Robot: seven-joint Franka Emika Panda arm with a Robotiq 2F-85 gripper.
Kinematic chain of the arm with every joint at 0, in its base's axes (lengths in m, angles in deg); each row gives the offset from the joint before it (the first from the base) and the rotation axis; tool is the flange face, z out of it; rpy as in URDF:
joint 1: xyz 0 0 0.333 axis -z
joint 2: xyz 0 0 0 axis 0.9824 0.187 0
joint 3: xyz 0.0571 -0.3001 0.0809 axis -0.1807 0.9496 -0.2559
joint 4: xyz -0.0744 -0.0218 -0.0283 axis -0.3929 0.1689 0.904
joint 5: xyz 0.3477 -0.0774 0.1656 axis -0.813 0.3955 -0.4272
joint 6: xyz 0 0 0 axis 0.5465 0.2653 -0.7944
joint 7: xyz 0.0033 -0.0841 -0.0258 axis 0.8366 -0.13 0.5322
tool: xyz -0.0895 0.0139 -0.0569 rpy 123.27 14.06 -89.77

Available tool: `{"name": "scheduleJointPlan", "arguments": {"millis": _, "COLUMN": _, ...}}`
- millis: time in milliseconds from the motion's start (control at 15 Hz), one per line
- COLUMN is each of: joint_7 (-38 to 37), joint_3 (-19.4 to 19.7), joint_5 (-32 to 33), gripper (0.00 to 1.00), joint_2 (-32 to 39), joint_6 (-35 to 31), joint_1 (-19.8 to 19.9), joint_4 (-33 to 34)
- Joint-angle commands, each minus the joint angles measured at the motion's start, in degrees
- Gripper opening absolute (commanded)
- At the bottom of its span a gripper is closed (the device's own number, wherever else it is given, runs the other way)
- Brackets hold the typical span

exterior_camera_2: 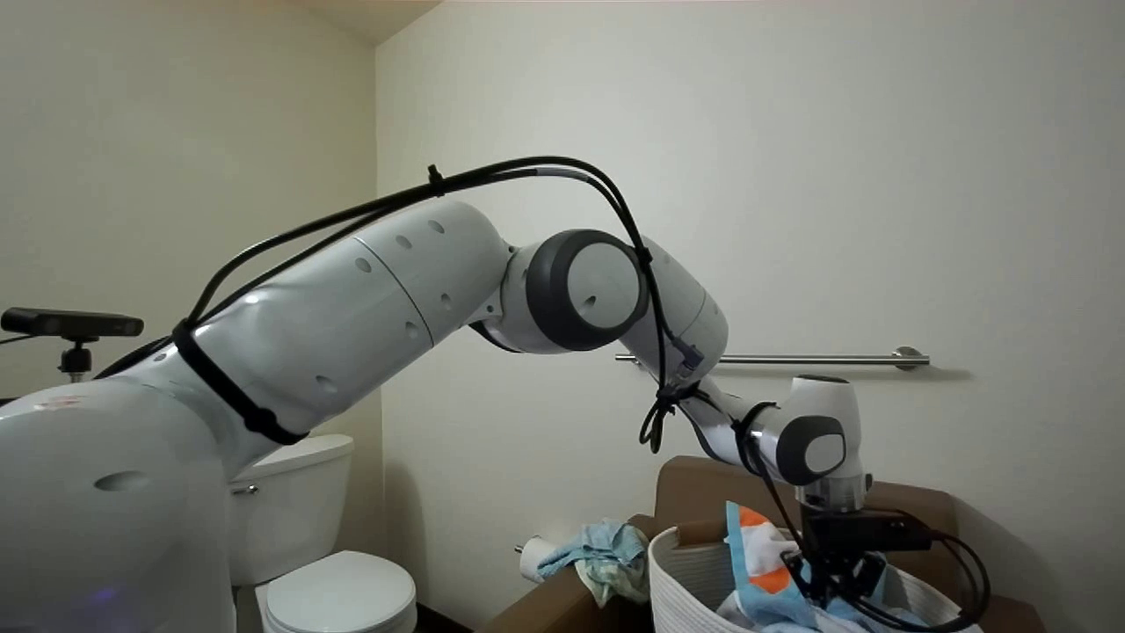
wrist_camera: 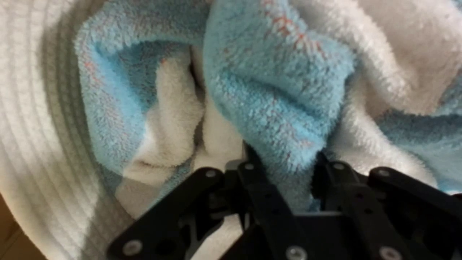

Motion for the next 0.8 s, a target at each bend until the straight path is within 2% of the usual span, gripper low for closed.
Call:
{"name": "scheduleJointPlan", "arguments": {"millis": 0, "joint_7": 0.2, "joint_3": -1.2, "joint_5": -0.4, "gripper": 0.08, "joint_2": 1.8, "joint_6": 0.8, "joint_1": 1.3, "joint_4": 0.4}}
{"name": "scheduleJointPlan", "arguments": {"millis": 600, "joint_7": 2.6, "joint_3": -3.0, "joint_5": -0.3, "gripper": 0.08, "joint_2": -0.6, "joint_6": -0.5, "joint_1": 2.4, "joint_4": -3.0}}
{"name": "scheduleJointPlan", "arguments": {"millis": 667, "joint_7": 2.6, "joint_3": -2.9, "joint_5": -0.3, "gripper": 0.58, "joint_2": -0.8, "joint_6": -0.7, "joint_1": 2.3, "joint_4": -3.2}}
{"name": "scheduleJointPlan", "arguments": {"millis": 733, "joint_7": 2.6, "joint_3": -2.9, "joint_5": -0.2, "gripper": 0.59, "joint_2": -0.9, "joint_6": -0.9, "joint_1": 2.3, "joint_4": -3.4}}
